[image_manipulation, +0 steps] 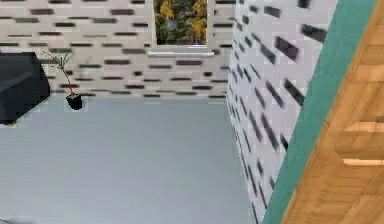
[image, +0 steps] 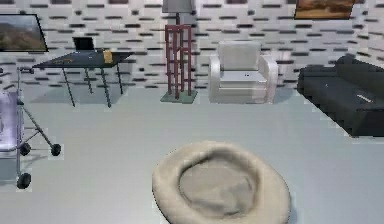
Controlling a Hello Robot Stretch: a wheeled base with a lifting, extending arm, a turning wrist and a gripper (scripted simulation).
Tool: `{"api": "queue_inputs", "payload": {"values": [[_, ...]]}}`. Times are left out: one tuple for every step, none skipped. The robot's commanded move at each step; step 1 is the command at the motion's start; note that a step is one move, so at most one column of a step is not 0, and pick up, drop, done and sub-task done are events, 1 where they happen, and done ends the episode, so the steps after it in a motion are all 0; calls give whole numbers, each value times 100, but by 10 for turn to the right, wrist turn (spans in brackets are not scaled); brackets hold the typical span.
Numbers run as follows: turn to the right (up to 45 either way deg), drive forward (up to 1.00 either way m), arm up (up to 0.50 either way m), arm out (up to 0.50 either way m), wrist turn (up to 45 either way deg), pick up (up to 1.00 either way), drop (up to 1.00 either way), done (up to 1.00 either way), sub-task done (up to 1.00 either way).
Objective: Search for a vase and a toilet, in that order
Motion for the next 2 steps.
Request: {"api": "queue_inputs", "payload": {"values": [[-450, 0, 0, 0, 0, 0, 0, 0, 0], [-360, 0, 0, 0, 0, 0, 0, 0, 0]]}}
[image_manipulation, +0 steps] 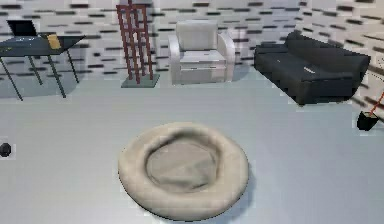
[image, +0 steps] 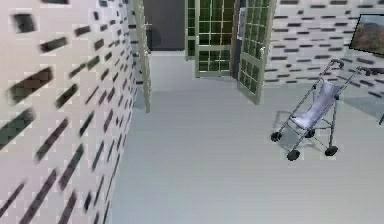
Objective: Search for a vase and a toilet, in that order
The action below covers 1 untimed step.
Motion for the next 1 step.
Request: {"api": "queue_inputs", "payload": {"values": [[0, 100, 0, 0, 0, 0, 0, 0, 0]]}}
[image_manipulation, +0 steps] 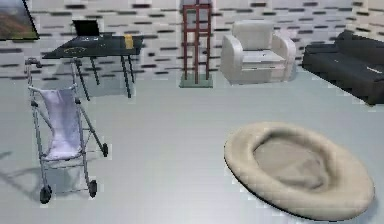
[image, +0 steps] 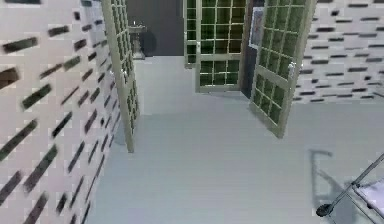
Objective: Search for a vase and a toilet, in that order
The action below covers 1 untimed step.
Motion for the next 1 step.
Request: {"api": "queue_inputs", "payload": {"values": [[-30, 0, 0, 0, 0, 0, 0, 0, 0]]}}
